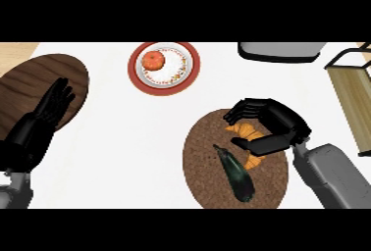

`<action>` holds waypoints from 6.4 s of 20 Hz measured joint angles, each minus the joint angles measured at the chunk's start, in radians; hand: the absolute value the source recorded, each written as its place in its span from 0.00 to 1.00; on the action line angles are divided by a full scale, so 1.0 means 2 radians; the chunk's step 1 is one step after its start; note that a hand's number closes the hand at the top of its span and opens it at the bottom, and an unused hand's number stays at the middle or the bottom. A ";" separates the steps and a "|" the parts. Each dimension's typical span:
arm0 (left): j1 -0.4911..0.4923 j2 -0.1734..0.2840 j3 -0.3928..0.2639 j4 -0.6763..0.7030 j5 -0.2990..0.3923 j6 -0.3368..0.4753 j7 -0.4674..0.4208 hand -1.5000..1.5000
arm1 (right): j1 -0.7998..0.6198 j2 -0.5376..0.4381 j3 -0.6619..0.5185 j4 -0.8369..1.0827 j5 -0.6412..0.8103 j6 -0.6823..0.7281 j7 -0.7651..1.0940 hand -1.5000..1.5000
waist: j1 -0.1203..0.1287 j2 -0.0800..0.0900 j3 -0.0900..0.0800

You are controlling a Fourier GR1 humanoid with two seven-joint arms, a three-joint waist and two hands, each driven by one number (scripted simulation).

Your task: Pick the eggplant from the placemat and place it in the tiered shelf

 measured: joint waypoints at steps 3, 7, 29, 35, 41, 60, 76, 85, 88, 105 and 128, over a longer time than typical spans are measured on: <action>-0.002 -0.016 -0.015 0.002 -0.008 0.009 0.009 0.50 | -0.022 -0.015 0.009 0.050 -0.026 0.098 -0.004 0.00 | -0.005 -0.002 0.001; -0.001 -0.027 -0.023 0.000 -0.019 0.019 0.020 0.50 | -0.064 -0.033 0.003 0.121 -0.036 0.213 -0.032 0.00 | -0.012 -0.005 0.001; 0.016 -0.052 0.000 -0.012 -0.047 0.012 0.037 0.50 | -0.195 -0.014 0.044 0.150 0.206 0.299 -0.075 0.00 | -0.029 -0.012 0.000; 0.003 -0.061 0.010 -0.014 -0.056 0.010 0.055 0.50 | -0.161 0.000 0.069 0.093 0.278 0.287 -0.076 0.00 | -0.032 -0.012 0.000; 0.010 -0.074 0.020 -0.009 -0.066 -0.006 0.050 0.50 | -0.146 0.028 0.069 0.088 0.337 0.288 -0.083 0.00 | -0.031 -0.012 0.000; 0.014 -0.096 0.047 -0.029 -0.087 -0.031 0.068 0.50 | -0.123 0.036 0.120 0.055 0.493 0.297 -0.076 0.00 | -0.030 -0.012 0.000; 0.013 -0.122 0.059 -0.030 -0.113 -0.049 0.075 0.50 | -0.108 0.052 0.132 0.107 0.594 0.283 -0.115 0.00 | -0.030 -0.013 0.000; 0.016 -0.127 0.066 -0.029 -0.120 -0.059 0.065 0.50 | -0.101 0.049 0.151 0.135 0.616 0.255 -0.157 0.00 | -0.030 -0.022 -0.003; 0.023 -0.128 0.066 -0.041 -0.118 -0.062 0.073 0.50 | -0.094 0.048 0.155 0.140 0.618 0.242 -0.168 0.00 | -0.029 -0.025 -0.004; 0.020 -0.136 0.071 -0.029 -0.130 -0.068 0.059 0.50 | -0.078 0.049 0.139 0.172 0.658 0.094 -0.260 1.00 | -0.029 -0.031 -0.007; 0.028 -0.137 0.088 -0.023 -0.140 -0.054 0.059 0.50 | -0.177 -0.044 -0.216 0.279 0.637 -0.172 0.150 1.00 | -0.070 -0.014 -0.008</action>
